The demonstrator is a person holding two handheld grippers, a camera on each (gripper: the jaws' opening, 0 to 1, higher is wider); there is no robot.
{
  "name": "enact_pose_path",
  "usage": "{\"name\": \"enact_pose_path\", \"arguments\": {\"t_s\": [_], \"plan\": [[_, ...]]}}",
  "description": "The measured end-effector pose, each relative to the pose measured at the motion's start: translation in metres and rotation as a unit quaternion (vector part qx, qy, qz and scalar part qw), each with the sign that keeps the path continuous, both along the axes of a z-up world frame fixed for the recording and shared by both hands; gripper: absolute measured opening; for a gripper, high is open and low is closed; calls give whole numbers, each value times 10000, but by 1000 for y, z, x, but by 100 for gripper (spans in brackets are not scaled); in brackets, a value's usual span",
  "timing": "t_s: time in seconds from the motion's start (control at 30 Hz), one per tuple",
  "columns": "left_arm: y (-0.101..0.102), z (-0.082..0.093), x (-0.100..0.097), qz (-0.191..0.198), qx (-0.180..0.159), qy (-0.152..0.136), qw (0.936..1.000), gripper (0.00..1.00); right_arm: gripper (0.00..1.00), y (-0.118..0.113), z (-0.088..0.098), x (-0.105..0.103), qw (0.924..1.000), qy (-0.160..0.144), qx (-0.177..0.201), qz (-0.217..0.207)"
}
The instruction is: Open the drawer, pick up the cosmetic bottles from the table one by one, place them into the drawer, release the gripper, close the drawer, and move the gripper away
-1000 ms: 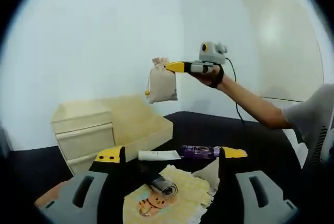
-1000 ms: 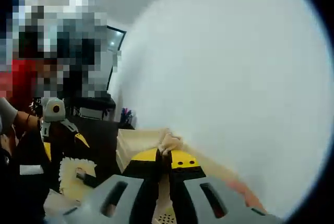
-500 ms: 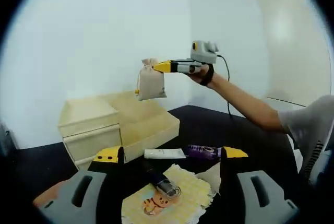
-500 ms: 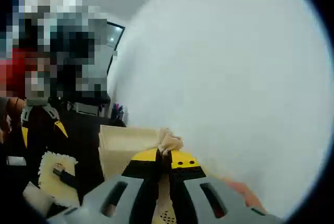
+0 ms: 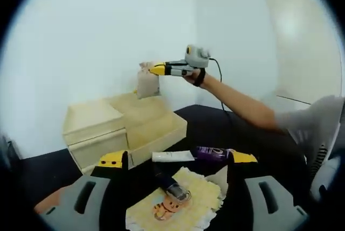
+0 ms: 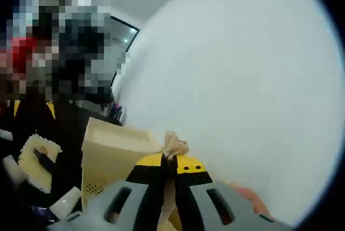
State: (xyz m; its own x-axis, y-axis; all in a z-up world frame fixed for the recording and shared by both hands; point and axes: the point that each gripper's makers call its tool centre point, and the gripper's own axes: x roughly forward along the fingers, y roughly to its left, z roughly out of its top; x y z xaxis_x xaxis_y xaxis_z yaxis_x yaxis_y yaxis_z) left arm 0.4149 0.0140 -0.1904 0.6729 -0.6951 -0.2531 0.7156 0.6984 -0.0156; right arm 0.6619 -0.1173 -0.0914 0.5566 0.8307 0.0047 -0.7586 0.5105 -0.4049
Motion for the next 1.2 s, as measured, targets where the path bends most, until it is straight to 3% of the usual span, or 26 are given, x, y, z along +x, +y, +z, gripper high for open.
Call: {"name": "enact_pose_path", "arguments": {"t_s": [0.23, 0.37, 0.83, 1.17, 1.2], "plan": [[-3, -4, 0, -38, 311, 15, 9995, 69, 3, -8, -14, 22, 9997, -154, -197, 48], [2, -9, 6, 15, 632, -40, 9980, 69, 3, -9, -19, 32, 9998, -96, 19, 146], [-7, -23, 8, -30, 767, 86, 9970, 68, 3, -24, -43, 51, 9984, 94, 546, 136], [-3, -28, 11, -6, 665, 225, 9975, 67, 3, -18, -61, 64, 10000, 27, 64, 15], [-3, -29, 11, -5, 680, 219, 9974, 67, 3, -16, -65, 60, 9999, -43, -109, 6]]}}
